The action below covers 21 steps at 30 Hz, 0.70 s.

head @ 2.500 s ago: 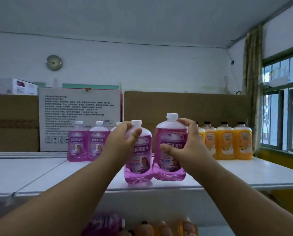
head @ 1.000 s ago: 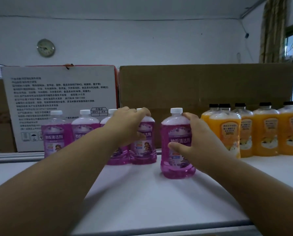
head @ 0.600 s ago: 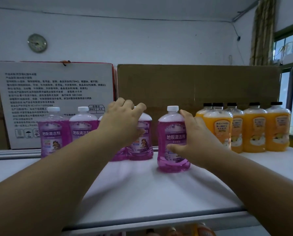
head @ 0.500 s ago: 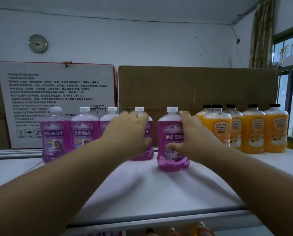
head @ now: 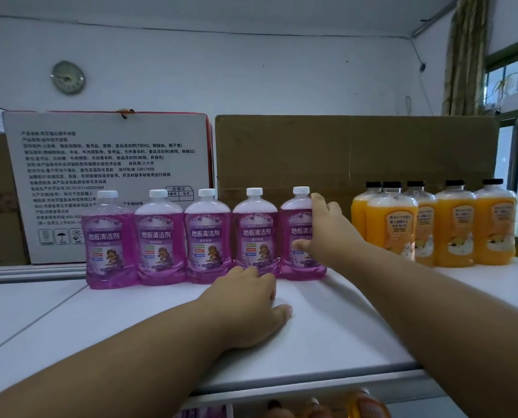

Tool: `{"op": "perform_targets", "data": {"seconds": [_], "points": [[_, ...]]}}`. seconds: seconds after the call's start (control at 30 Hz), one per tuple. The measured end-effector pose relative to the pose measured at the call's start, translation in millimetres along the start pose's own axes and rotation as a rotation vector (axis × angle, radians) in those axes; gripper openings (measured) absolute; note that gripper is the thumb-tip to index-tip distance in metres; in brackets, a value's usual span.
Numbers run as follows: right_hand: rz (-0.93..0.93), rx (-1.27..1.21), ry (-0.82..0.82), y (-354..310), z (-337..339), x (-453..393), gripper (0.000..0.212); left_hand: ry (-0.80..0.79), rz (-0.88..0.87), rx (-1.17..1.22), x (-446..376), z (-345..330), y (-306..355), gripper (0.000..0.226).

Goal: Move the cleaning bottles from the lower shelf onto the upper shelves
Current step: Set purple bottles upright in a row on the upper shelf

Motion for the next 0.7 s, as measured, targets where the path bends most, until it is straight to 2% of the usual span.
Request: {"op": "perform_targets", "data": {"seconds": [0.27,0.43,0.6,0.7], "points": [[-0.017,0.004,-0.014,8,-3,7,0.111,-0.013,0.001,-0.011,5,2,3,0.043],[0.128,0.065,0.112,-6,35,39,0.089,0.024,0.020,-0.046,21,16,14,0.042],[0.327,-0.062,0.178,-25,73,108,0.077,0.356,0.028,0.126,75,17,57,0.036],[0.436,-0.135,0.235,-22,93,159,0.069,0.553,0.018,0.147,109,6,94,0.035]]}}
Point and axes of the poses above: each hand's wrist, its own x-axis away from the middle knuckle, its own z-axis out of the back of the hand, y = z × x, the point moved 5 cm from there along -x, towards the middle knuckle, and after that the axes turned 5 degrees about -y, right-handed, at the moved point
